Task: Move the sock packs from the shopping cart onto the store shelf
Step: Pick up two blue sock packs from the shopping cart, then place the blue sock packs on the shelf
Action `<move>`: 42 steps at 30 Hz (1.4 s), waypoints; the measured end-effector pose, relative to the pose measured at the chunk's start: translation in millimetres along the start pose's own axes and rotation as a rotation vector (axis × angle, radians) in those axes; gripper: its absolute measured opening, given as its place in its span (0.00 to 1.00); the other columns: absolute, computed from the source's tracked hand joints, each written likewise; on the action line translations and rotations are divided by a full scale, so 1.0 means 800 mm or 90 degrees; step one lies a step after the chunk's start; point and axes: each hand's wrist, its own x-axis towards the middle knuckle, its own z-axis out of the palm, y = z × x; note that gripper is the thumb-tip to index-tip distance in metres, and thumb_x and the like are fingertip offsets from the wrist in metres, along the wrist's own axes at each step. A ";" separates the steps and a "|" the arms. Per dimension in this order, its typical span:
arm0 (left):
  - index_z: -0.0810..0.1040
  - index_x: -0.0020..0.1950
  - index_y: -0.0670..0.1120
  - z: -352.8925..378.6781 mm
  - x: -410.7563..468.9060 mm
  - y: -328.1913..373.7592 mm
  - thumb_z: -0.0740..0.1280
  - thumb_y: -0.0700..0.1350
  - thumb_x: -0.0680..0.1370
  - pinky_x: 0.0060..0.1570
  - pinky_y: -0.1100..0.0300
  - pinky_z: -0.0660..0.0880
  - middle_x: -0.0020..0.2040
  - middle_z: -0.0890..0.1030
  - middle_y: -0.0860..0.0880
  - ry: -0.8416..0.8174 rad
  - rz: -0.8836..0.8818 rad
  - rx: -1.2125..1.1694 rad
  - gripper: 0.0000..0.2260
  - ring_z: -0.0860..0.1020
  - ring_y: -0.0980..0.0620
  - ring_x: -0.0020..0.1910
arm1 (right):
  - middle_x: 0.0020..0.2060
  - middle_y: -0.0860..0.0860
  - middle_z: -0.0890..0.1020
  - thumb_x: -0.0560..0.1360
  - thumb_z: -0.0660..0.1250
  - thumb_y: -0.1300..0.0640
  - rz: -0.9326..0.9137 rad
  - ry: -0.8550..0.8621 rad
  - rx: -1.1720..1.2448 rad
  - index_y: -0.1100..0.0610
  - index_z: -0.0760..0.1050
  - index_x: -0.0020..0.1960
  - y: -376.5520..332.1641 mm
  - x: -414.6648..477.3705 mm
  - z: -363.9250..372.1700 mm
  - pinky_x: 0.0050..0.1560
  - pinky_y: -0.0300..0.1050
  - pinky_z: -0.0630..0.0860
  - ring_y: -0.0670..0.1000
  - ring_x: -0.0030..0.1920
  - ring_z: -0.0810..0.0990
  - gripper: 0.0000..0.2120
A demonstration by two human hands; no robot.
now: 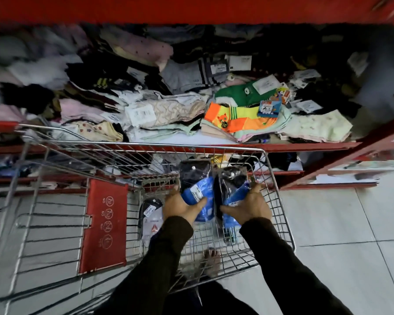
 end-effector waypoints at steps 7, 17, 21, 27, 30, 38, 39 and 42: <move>0.73 0.66 0.48 -0.114 -0.065 0.049 0.77 0.65 0.62 0.59 0.53 0.79 0.60 0.82 0.48 0.167 0.168 -0.024 0.39 0.80 0.46 0.59 | 0.51 0.58 0.83 0.52 0.82 0.35 -0.151 0.141 0.053 0.61 0.64 0.63 -0.051 -0.069 -0.099 0.51 0.50 0.79 0.59 0.53 0.83 0.51; 0.68 0.72 0.48 -0.228 -0.112 0.173 0.78 0.63 0.65 0.65 0.50 0.76 0.68 0.78 0.46 0.348 0.354 -0.106 0.41 0.76 0.44 0.66 | 0.54 0.54 0.80 0.58 0.82 0.37 -0.351 0.326 0.210 0.56 0.62 0.67 -0.137 -0.104 -0.241 0.46 0.45 0.79 0.56 0.53 0.82 0.49; 0.68 0.70 0.48 -0.262 -0.112 0.236 0.79 0.60 0.66 0.61 0.50 0.77 0.65 0.78 0.45 0.398 0.427 -0.160 0.39 0.77 0.44 0.63 | 0.59 0.56 0.79 0.59 0.82 0.38 -0.410 0.401 0.280 0.53 0.60 0.66 -0.179 -0.100 -0.297 0.49 0.48 0.78 0.57 0.57 0.80 0.47; 0.66 0.70 0.45 -0.298 -0.087 0.349 0.80 0.60 0.66 0.58 0.49 0.77 0.62 0.79 0.41 0.451 0.489 -0.206 0.40 0.77 0.41 0.62 | 0.66 0.55 0.74 0.61 0.83 0.42 -0.430 0.509 0.388 0.56 0.61 0.69 -0.250 -0.060 -0.375 0.61 0.52 0.76 0.57 0.66 0.75 0.47; 0.65 0.69 0.45 -0.295 -0.065 0.391 0.79 0.59 0.67 0.56 0.50 0.76 0.61 0.79 0.40 0.444 0.502 -0.210 0.39 0.77 0.41 0.61 | 0.67 0.56 0.73 0.63 0.82 0.42 -0.413 0.539 0.374 0.56 0.61 0.71 -0.277 -0.022 -0.392 0.61 0.54 0.75 0.58 0.67 0.74 0.46; 0.66 0.67 0.41 -0.262 -0.009 0.437 0.80 0.59 0.66 0.58 0.48 0.77 0.58 0.80 0.39 0.427 0.442 -0.172 0.40 0.79 0.39 0.59 | 0.63 0.57 0.77 0.60 0.84 0.46 -0.363 0.529 0.369 0.57 0.62 0.67 -0.305 0.039 -0.391 0.56 0.52 0.76 0.59 0.64 0.76 0.46; 0.66 0.65 0.41 -0.258 -0.006 0.439 0.80 0.59 0.65 0.57 0.48 0.77 0.57 0.80 0.39 0.423 0.432 -0.178 0.40 0.79 0.39 0.59 | 0.63 0.57 0.77 0.60 0.84 0.47 -0.362 0.527 0.363 0.58 0.62 0.67 -0.308 0.041 -0.391 0.56 0.53 0.76 0.59 0.64 0.76 0.46; 0.65 0.62 0.41 -0.245 0.003 0.441 0.81 0.59 0.65 0.56 0.47 0.77 0.57 0.80 0.39 0.397 0.418 -0.171 0.38 0.79 0.38 0.58 | 0.65 0.56 0.75 0.60 0.85 0.50 -0.340 0.496 0.327 0.59 0.62 0.69 -0.311 0.050 -0.387 0.57 0.53 0.76 0.58 0.66 0.74 0.46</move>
